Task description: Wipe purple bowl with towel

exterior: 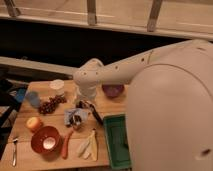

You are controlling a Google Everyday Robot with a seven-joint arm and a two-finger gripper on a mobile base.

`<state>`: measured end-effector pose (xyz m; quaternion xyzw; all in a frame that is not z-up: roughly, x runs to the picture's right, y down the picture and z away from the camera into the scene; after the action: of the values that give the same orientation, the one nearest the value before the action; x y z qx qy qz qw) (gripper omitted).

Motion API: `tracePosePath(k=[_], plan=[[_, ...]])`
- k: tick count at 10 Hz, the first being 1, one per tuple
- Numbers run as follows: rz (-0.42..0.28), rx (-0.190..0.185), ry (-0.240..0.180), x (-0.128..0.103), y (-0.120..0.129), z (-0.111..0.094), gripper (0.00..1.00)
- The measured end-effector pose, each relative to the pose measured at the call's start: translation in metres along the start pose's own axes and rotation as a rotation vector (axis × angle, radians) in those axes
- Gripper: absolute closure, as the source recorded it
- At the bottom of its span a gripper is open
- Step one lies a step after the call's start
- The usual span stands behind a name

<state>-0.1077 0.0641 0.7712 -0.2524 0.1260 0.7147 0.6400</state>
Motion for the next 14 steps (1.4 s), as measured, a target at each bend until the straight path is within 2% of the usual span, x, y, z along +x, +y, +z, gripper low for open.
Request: tracePosePath(k=[3,5,7,8,9,10,14], plan=[[-0.048,-0.034,0.032,-0.010,0.027,0.021,0.27],[-0.066,-0.074,0.045,-0.014,0.037,0.034,0.27],[-0.096,-0.138,0.076,-0.014,0.060,0.053,0.27],[-0.108,-0.185,0.094,-0.015,0.072,0.066,0.27],[-0.113,-0.213,0.096,-0.013,0.080,0.071,0.27],[-0.114,-0.225,0.096,-0.013,0.082,0.073,0.27],[-0.110,-0.229,0.101,-0.013,0.082,0.073,0.27]])
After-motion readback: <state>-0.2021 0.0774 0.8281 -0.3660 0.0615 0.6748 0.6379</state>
